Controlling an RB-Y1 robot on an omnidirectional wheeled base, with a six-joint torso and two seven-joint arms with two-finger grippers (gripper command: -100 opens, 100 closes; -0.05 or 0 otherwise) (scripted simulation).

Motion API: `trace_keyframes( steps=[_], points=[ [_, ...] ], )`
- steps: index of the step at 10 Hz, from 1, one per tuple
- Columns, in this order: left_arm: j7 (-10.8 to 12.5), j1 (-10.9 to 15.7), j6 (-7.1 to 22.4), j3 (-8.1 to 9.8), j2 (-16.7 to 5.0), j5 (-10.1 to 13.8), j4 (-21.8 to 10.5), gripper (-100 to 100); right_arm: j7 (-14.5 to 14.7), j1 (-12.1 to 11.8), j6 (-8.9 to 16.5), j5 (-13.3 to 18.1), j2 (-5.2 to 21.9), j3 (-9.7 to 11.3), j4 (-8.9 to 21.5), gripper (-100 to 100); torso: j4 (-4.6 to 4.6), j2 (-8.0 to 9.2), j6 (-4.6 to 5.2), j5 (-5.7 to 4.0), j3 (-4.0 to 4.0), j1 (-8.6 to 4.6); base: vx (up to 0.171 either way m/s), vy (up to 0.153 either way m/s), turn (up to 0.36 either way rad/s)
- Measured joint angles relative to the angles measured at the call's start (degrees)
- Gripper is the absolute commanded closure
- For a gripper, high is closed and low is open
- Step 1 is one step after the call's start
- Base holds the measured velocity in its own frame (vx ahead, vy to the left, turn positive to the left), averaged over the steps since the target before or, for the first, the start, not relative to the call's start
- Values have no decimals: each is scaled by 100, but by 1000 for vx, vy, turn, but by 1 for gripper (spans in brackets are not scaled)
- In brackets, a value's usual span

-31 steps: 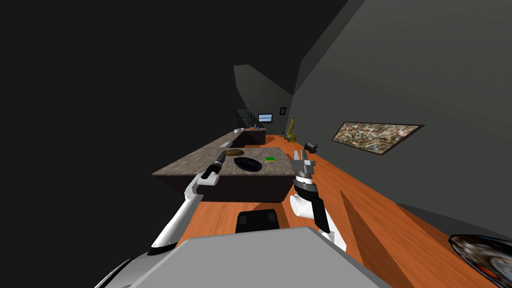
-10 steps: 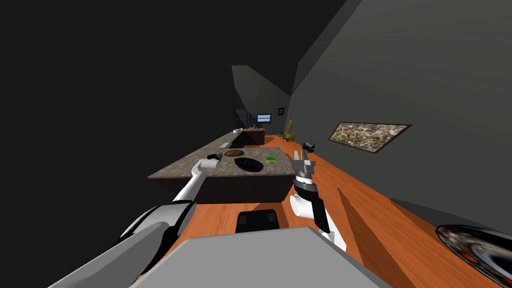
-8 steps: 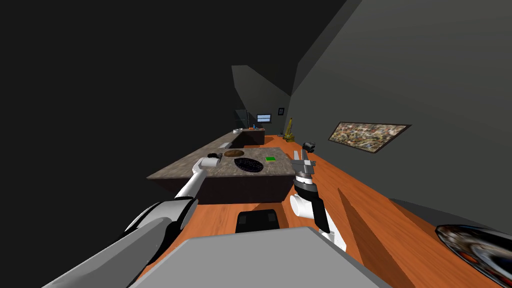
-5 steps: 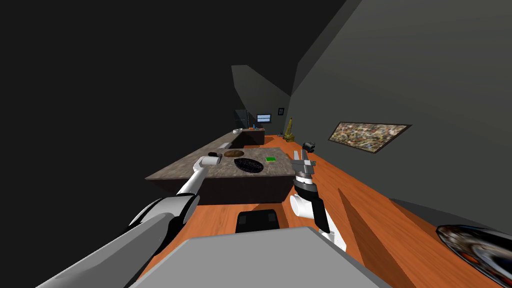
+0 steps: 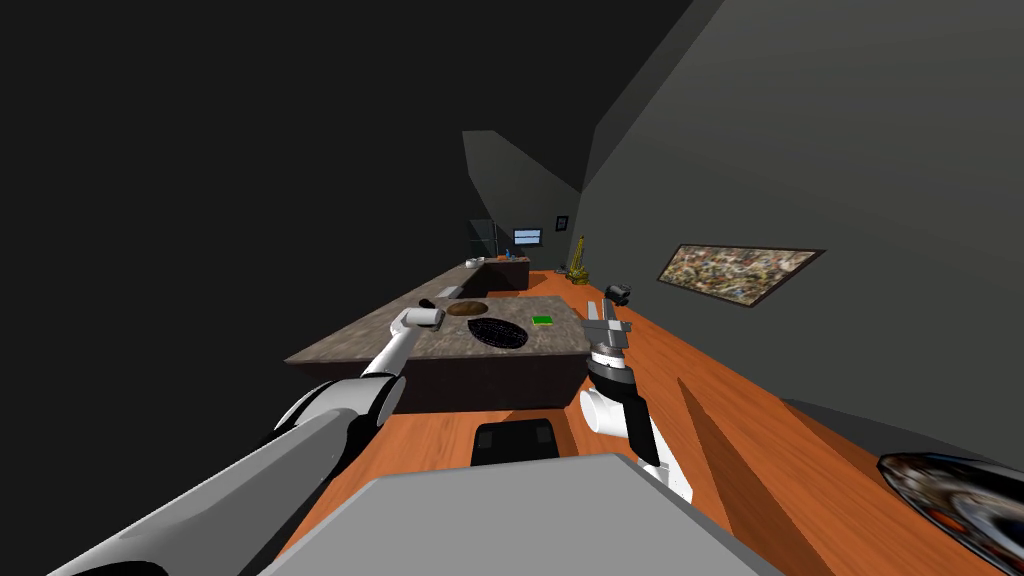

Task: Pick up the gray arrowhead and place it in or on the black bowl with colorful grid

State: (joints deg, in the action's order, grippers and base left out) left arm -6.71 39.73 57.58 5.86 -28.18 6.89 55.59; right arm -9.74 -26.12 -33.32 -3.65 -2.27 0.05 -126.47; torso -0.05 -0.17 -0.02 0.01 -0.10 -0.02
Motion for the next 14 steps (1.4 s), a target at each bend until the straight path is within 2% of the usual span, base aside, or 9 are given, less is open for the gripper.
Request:
trace_keyframes(
  steps=[4, 7, 8, 10, 11, 12, 14],
  points=[
    [-62, 395, 584, 61, 67, 106, -626, -100, 0, 0, 0, 0, 0, 0, 0, 0, 0, 0, 0, 0, 0, 0, 38, 3, -4],
    [-107, 575, 1065, 112, 114, 193, -878, -100, 0, 0, 0, 0, 0, 0, 0, 0, -1, 1, -1, 0, 0, -1, 45, 0, -2],
    [-156, 713, 1175, 140, 121, 245, -1125, -100, 0, 0, 0, 0, 0, 0, 0, 0, -1, -2, -1, 0, -1, -1, 44, -1, -3],
    [-190, 853, 1436, 168, 168, 300, -1342, -100, 0, 0, 0, 0, 0, 0, 0, 0, -1, -1, -1, 0, -1, -1, 42, 0, -3],
    [-193, 867, 1586, 179, 190, 318, -1353, -100, 0, 0, 0, 0, 0, 0, 0, 0, -1, 2, -1, 0, 0, -2, 40, -9, -1],
    [-210, 1010, 1700, 190, 226, 346, -1599, -100, 0, 0, 0, 0, 0, 0, 0, 0, -1, 1, 0, -1, 0, -5, 35, -6, -4],
    [-228, 1093, 1961, 215, 282, 395, -1710, -100, 0, 0, 0, 0, 0, 0, 0, 0, -1, -1, -1, 0, -1, -5, 60, -9, -4]
  ],
)
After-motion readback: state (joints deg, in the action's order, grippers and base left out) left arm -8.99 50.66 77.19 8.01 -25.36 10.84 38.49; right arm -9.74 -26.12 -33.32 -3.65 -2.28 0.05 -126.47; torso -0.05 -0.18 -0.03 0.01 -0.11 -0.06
